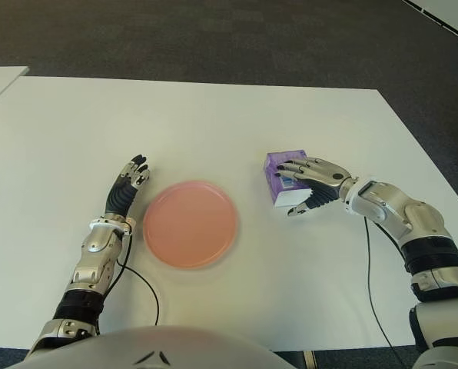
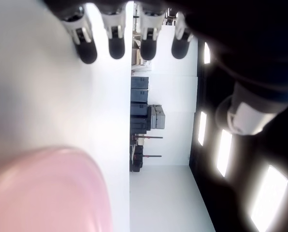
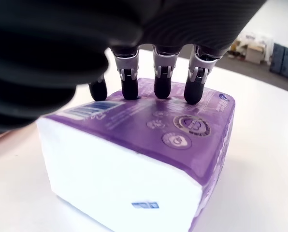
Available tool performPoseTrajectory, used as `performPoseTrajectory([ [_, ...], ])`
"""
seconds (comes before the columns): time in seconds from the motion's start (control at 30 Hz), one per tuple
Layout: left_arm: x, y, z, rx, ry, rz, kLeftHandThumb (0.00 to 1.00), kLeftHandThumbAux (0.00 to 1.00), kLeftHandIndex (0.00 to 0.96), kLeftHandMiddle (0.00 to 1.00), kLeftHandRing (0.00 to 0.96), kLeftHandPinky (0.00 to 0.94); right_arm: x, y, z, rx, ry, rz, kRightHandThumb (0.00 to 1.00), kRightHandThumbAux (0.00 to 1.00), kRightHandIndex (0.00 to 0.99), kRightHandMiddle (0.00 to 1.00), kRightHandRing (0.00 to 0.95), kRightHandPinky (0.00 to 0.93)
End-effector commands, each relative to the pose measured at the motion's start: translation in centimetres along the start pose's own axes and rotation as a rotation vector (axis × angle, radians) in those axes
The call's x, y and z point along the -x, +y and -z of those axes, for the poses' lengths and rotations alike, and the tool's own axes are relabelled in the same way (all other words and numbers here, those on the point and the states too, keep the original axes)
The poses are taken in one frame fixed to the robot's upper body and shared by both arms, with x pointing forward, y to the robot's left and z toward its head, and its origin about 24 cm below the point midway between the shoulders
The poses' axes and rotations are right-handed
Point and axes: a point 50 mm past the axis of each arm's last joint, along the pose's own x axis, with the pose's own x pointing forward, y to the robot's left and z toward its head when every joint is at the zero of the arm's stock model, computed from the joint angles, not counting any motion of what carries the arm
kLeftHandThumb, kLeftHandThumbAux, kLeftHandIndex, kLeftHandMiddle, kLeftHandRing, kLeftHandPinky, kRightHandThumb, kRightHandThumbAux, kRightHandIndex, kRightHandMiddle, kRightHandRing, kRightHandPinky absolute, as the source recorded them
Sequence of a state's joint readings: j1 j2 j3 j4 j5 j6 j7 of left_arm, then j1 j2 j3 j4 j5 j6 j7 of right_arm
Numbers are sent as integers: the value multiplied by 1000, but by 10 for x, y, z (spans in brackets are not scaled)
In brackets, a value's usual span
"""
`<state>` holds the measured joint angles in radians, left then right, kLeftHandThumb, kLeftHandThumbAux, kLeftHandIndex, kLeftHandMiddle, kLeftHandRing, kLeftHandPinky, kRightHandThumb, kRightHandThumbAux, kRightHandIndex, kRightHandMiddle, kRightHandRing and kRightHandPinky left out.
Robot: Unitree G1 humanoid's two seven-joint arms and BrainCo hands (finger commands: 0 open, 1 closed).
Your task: Put the tissue paper into the plate.
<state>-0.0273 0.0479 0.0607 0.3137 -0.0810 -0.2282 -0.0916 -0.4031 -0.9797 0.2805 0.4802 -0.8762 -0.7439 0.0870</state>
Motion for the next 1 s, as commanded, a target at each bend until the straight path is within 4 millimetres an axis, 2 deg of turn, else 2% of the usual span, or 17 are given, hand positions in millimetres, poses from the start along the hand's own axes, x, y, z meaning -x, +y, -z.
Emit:
performPoseTrajectory([
  [0.03, 6, 3, 10, 3, 46, 4, 0, 486, 0, 0, 0, 0, -5, 9, -1, 18, 7, 8, 245, 382, 0, 0, 0, 0],
  [0.5, 9, 6, 11, -2, 54, -10, 0, 481, 0, 0, 0, 0, -2, -5, 7, -9, 77, 110, 267, 394, 0, 1, 0, 0],
  [0.73, 9, 6, 13, 5, 60, -17, 0, 496, 0, 0, 0, 0, 3, -14, 17, -40, 117, 183, 309, 371, 0, 0, 0, 0],
  [1.0, 10, 7, 12, -4, 61, -13, 0, 482, 0, 0, 0, 0, 9, -22, 19, -63, 134, 226, 340, 353, 0, 0, 0, 0],
])
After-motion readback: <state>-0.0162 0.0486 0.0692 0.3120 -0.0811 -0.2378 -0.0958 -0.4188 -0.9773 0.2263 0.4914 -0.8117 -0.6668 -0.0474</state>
